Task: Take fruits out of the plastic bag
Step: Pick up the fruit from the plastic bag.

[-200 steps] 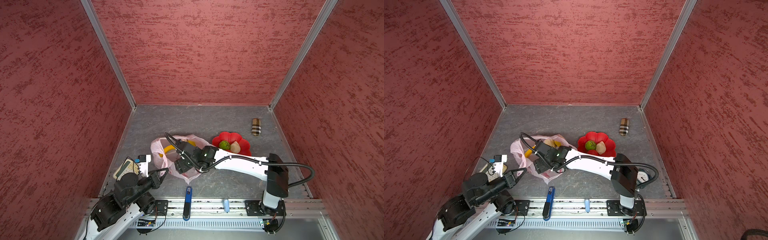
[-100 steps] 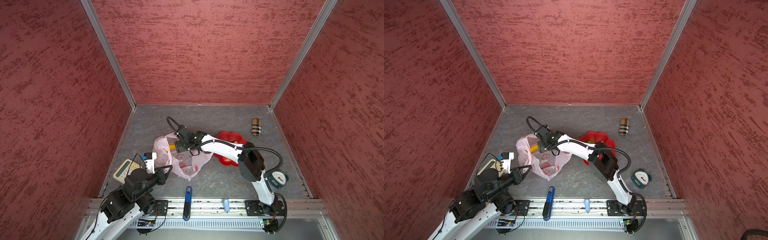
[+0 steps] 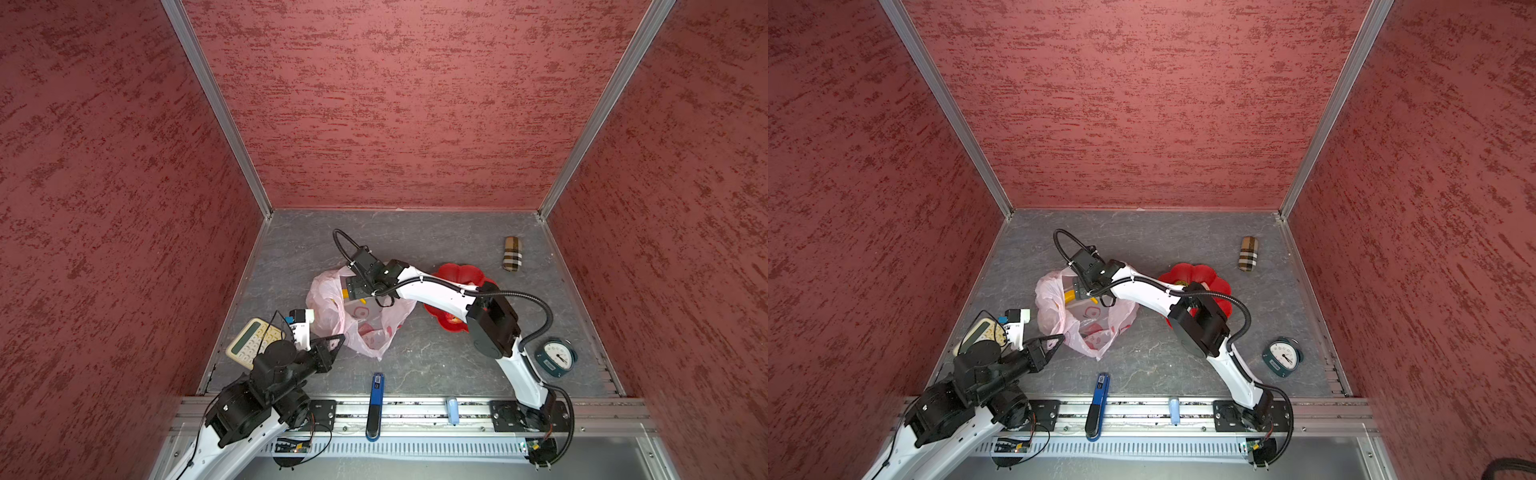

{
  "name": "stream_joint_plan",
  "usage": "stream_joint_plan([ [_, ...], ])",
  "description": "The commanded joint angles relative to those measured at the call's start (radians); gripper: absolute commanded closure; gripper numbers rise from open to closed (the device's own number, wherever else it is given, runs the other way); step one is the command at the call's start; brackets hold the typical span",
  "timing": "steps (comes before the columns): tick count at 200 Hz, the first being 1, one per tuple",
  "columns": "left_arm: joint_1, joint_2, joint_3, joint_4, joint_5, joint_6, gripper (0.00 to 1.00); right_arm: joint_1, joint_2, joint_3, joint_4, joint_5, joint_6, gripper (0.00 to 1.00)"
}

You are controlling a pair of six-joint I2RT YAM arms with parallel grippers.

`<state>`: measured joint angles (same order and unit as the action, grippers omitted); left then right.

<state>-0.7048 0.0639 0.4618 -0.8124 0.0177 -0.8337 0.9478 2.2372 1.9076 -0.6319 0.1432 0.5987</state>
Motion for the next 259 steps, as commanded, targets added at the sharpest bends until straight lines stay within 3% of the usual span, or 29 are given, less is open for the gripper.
stream_joint_plan([
  [1,0.007,-0.018,-0.013,-0.022,-0.013,-0.003,1.00,-0.007,0.014,-0.022,0.076,0.049,0.025,0.14],
  [185,0.007,-0.053,-0.054,-0.021,0.011,-0.036,1.00,-0.036,0.130,0.022,0.106,0.085,0.101,0.12],
  [259,0.007,-0.053,-0.051,-0.016,0.005,-0.037,1.00,-0.042,0.118,-0.017,0.143,0.118,0.109,0.22],
])
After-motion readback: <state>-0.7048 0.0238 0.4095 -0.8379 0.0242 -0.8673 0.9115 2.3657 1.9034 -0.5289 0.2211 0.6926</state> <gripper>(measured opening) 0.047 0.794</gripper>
